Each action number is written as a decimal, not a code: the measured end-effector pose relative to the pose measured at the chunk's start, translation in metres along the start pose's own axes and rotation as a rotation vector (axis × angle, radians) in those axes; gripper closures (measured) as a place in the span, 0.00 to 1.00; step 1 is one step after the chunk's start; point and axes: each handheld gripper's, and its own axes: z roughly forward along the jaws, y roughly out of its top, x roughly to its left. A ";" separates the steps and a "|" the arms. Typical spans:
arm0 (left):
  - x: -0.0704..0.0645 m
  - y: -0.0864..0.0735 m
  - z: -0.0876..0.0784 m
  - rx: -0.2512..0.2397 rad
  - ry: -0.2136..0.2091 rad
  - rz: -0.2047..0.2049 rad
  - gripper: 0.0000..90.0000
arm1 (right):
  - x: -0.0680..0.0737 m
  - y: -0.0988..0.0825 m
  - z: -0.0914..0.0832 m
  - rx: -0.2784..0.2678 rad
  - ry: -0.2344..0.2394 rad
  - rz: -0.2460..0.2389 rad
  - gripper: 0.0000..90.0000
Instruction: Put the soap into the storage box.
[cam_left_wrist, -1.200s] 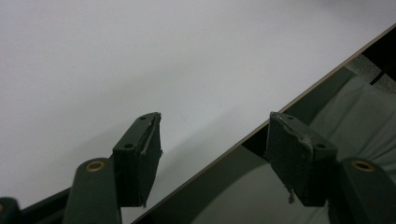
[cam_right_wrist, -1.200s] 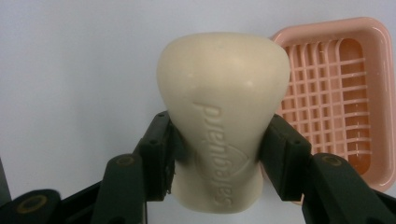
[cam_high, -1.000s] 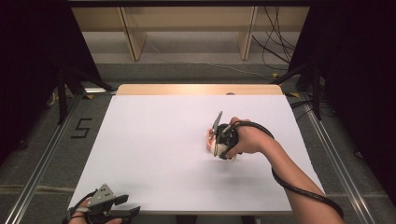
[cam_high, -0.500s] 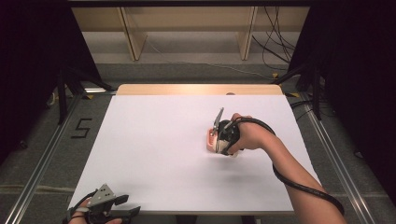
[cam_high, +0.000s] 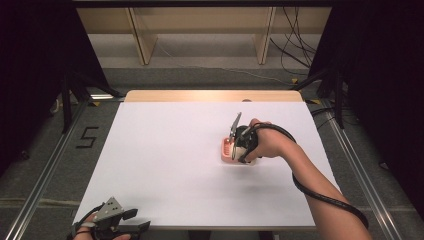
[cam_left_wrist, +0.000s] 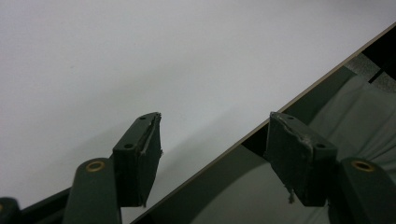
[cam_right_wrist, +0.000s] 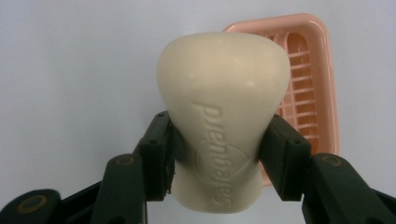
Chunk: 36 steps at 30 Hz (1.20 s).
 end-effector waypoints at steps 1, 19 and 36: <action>0.000 0.000 0.000 0.000 0.000 0.000 0.39 | 0.001 0.000 -0.001 0.006 -0.003 0.014 0.56; 0.000 0.000 0.000 0.001 0.001 0.001 0.39 | -0.006 0.008 -0.004 -0.002 -0.023 0.021 0.56; 0.000 0.000 0.000 0.002 0.000 0.002 0.39 | -0.011 0.012 -0.004 -0.003 -0.053 0.037 0.56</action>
